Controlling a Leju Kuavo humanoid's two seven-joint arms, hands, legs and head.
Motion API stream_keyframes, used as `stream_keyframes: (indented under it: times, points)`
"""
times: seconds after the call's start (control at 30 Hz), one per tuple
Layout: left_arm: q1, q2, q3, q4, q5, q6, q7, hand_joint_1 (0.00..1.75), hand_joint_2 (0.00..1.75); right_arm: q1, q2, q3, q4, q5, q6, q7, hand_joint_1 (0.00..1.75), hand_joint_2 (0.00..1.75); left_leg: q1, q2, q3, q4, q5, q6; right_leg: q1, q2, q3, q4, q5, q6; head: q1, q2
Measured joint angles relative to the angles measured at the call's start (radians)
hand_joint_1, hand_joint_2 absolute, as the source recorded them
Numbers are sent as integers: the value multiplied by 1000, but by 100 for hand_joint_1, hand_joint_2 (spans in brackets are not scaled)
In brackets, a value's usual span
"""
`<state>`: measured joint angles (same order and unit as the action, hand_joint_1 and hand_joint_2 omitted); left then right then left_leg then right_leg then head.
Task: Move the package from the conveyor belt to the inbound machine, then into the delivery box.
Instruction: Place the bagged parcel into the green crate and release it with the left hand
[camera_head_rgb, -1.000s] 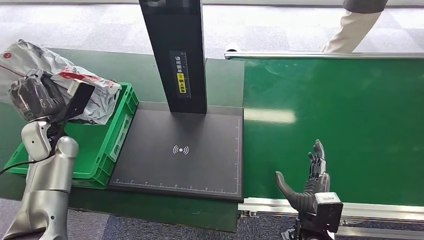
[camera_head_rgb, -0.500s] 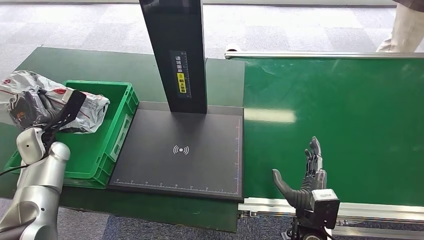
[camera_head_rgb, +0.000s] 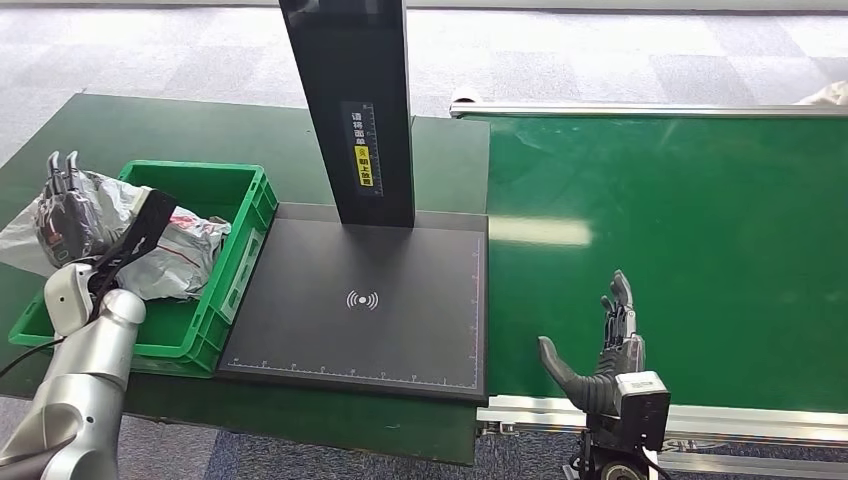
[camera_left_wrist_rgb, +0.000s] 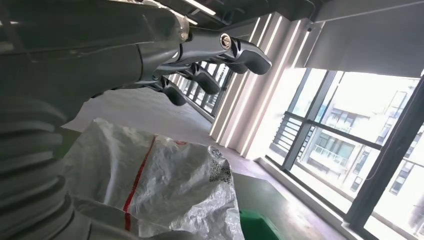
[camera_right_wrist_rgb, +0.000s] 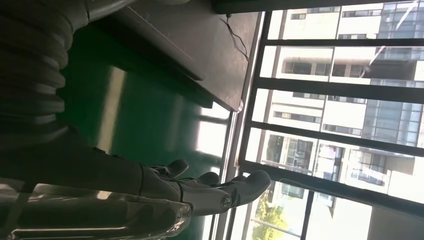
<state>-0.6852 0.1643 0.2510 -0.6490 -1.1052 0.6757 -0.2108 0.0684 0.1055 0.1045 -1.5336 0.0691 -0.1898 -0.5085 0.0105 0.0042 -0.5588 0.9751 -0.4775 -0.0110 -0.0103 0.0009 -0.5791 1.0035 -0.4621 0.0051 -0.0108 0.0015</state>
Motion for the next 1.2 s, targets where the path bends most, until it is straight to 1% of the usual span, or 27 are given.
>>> stream_keyframes:
  times: [0.17, 0.33, 0.4, 0.43, 0.47, 0.53, 0.6, 0.7, 0.77, 0.8, 0.87, 0.97, 1.1, 1.2]
  points:
    - [14, -8, -2, -20, 86, -29, -51, 0, 175, 0, 0, 0, 7, 0, 2, 0, 0, 175, 0, 0, 0, 0, 0, 0, 0, 0, 0, 0, 0, 0, 0, 0]
    - [51, -26, -22, -107, 217, -69, -99, 0, 175, -5, -2, 0, 18, 0, 4, -3, 0, 175, 0, 0, 0, 0, 0, 0, 0, 0, 0, 0, 0, 0, 0, 0]
    - [63, -34, -36, -145, 280, -104, -114, 0, 175, -9, -3, 0, 23, 0, 4, -3, 0, 175, 0, 0, 0, 0, 0, 0, 0, 0, 0, 0, 0, 0, 0, 0]
    - [68, -38, -42, -163, 333, -144, -124, 0, 175, -11, -3, 0, 26, 0, 4, -4, 0, 175, 0, 0, 0, 0, 0, 0, 0, 0, 0, 0, 0, 0, 0, 0]
    - [74, -44, -46, -182, 410, -206, -138, 0, 175, -14, -4, 0, 29, 0, 5, -4, 0, 175, 0, 0, 0, 0, 0, 0, 0, 0, 0, 0, 0, 0, 0, 0]
    - [97, -58, -55, -228, 591, -358, -167, 0, 175, -22, -5, -1, 35, -2, 7, -5, 0, 175, 0, 0, 0, 0, 0, 0, 0, 0, 0, 0, 0, 0, 0, 0]
    - [145, -73, -72, -295, 762, -489, -190, 0, 175, -27, -5, -2, 42, -5, 14, -5, 0, 175, 0, 1, 0, 0, 0, 0, 0, 1, 0, 0, 0, 0, 0, 0]
    - [277, -109, -111, -435, 1009, -641, -211, 0, 175, -28, -5, -4, 53, -8, 27, -4, 0, 175, -1, 2, 1, 0, -2, 0, -1, 2, 0, 0, -1, 0, 0, 0]
    - [383, -142, -145, -523, 1133, -693, -230, 0, 175, -28, -3, -3, 61, -12, 35, -2, 0, 175, -1, 2, 1, 0, -4, 0, -1, 2, 0, 0, -2, 1, 0, 0]
    - [433, -158, -166, -559, 1175, -697, -243, 0, 175, -27, -1, -2, 66, -15, 37, -1, 0, 175, -1, 2, 1, 0, -4, 0, -1, 2, 0, 0, -2, 1, 0, 0]
    - [520, -190, -214, -618, 1231, -669, -276, 0, 175, -26, 4, 7, 78, -19, 39, 1, 0, 175, -1, 2, 1, 0, -5, 0, -1, 2, 0, -1, -3, 1, 0, 0]
    - [617, -236, -284, -671, 1275, -606, -310, 0, 175, -25, 11, 28, 102, -21, 39, 11, 0, 175, -1, 2, 0, 0, -6, 1, -1, 2, 0, -1, -3, 2, 0, 0]
    - [698, -285, -378, -690, 1304, -514, -332, 0, 175, -25, 20, 66, 147, -20, 37, 28, 0, 175, -1, 1, 1, 0, -6, 1, -1, 1, 0, -1, -3, 2, 0, 0]
    - [733, -300, -438, -690, 1325, -461, -359, 0, 175, -26, 28, 88, 179, -27, 37, 31, 0, 175, -1, 1, 1, 0, -6, 1, -1, 1, 1, -1, -3, 2, 0, 0]
